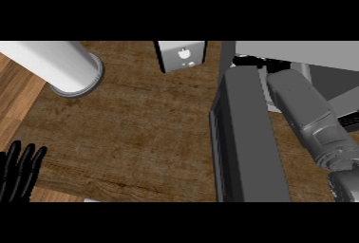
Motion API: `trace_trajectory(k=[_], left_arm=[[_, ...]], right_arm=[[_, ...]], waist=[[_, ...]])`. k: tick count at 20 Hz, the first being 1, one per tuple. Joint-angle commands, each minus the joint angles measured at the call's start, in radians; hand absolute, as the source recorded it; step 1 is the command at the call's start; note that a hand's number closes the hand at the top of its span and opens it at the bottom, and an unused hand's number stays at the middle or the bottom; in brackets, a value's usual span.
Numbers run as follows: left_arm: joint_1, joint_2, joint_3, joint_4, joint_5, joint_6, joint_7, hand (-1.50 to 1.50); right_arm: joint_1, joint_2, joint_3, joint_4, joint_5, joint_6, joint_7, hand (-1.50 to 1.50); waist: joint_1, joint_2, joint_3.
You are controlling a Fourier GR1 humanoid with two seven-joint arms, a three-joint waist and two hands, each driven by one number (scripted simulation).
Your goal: Pick up the milk, place it into the microwave and close the microwave
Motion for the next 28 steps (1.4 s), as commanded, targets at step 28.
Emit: trace_trajectory(k=[28], left_arm=[[-0.083,-0.047,-0.138,0.039,-0.146,0.044,0.031,-1.50]], right_arm=[[0.032,0.015,-0.057,0.047,-0.034,0.227,0.019,-1.50]], waist=[[-0.027,-0.014,0.002]])
